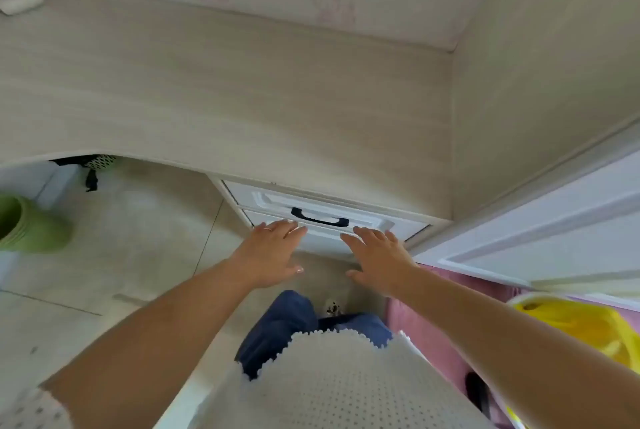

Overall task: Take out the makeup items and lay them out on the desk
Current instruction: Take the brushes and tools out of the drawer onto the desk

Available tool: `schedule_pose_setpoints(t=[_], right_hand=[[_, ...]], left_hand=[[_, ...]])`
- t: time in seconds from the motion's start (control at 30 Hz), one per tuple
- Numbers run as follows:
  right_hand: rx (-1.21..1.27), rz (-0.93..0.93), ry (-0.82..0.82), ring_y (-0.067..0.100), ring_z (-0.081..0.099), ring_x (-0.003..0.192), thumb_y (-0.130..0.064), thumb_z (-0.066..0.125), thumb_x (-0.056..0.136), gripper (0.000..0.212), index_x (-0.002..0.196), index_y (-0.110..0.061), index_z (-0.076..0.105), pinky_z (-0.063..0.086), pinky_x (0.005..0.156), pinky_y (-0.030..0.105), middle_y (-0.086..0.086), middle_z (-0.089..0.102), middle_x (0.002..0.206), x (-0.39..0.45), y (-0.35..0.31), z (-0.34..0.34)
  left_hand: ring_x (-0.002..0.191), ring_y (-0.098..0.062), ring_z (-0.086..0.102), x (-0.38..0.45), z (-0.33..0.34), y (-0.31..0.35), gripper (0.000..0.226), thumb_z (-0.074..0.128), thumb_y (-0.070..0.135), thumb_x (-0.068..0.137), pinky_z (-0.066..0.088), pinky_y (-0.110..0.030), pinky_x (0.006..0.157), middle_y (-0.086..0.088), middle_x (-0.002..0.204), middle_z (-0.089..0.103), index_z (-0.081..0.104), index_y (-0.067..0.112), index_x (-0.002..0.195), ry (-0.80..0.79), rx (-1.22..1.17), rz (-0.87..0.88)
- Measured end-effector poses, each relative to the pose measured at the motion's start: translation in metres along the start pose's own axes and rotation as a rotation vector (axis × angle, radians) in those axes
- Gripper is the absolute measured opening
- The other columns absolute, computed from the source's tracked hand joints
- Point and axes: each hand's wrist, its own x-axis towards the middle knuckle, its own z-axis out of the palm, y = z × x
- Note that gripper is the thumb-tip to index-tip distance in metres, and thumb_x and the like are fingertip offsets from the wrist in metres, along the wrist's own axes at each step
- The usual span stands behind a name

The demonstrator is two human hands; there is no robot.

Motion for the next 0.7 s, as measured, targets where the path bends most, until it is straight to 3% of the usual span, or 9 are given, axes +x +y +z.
schedule_pose_setpoints(t=[0.23,0.43,0.6,0.7], right_hand=[[0.144,0.045,-0.067,0.030,0.026,0.140,-0.045,0.045,0.093,0.070,0.149,-0.023,0.010,0.030,0.111,0.045,0.008,0.014,0.157,0.046,0.004,-0.003],[0.346,0.238,-0.097,0.028,0.029,0.139,-0.039,0.052,0.091,0.068,0.148,-0.021,0.019,0.031,0.111,0.042,0.007,0.021,0.154,0.081,-0.014,0.010],[0.477,0.474,0.011,0.025,0.034,0.135,-0.032,0.055,0.085,0.060,0.141,-0.019,0.036,0.032,0.110,0.038,0.005,0.036,0.147,0.110,-0.038,0.015],[0.533,0.585,0.108,0.022,0.030,0.136,-0.035,0.051,0.089,0.057,0.142,-0.023,0.036,0.028,0.111,0.035,-0.001,0.036,0.146,0.123,-0.051,0.022]], left_hand=[[0.146,-0.022,0.009,0.045,-0.002,-0.028,0.078,0.044,0.047,0.092,0.013,-0.042,0.119,-0.007,0.159,0.007,0.004,0.015,0.150,-0.095,0.009,0.062],[0.145,-0.024,0.011,0.086,-0.012,-0.054,0.077,0.046,0.045,0.092,0.015,-0.038,0.118,-0.008,0.159,0.008,0.007,0.010,0.150,-0.245,0.068,0.281],[0.143,-0.026,0.018,0.113,-0.010,-0.072,0.077,0.049,0.045,0.090,0.024,-0.043,0.114,-0.007,0.157,0.013,0.013,0.011,0.148,-0.320,0.128,0.459],[0.143,-0.025,0.016,0.114,0.002,-0.074,0.073,0.050,0.045,0.089,0.025,-0.042,0.114,-0.008,0.154,0.020,0.020,0.010,0.145,-0.225,0.154,0.513]])
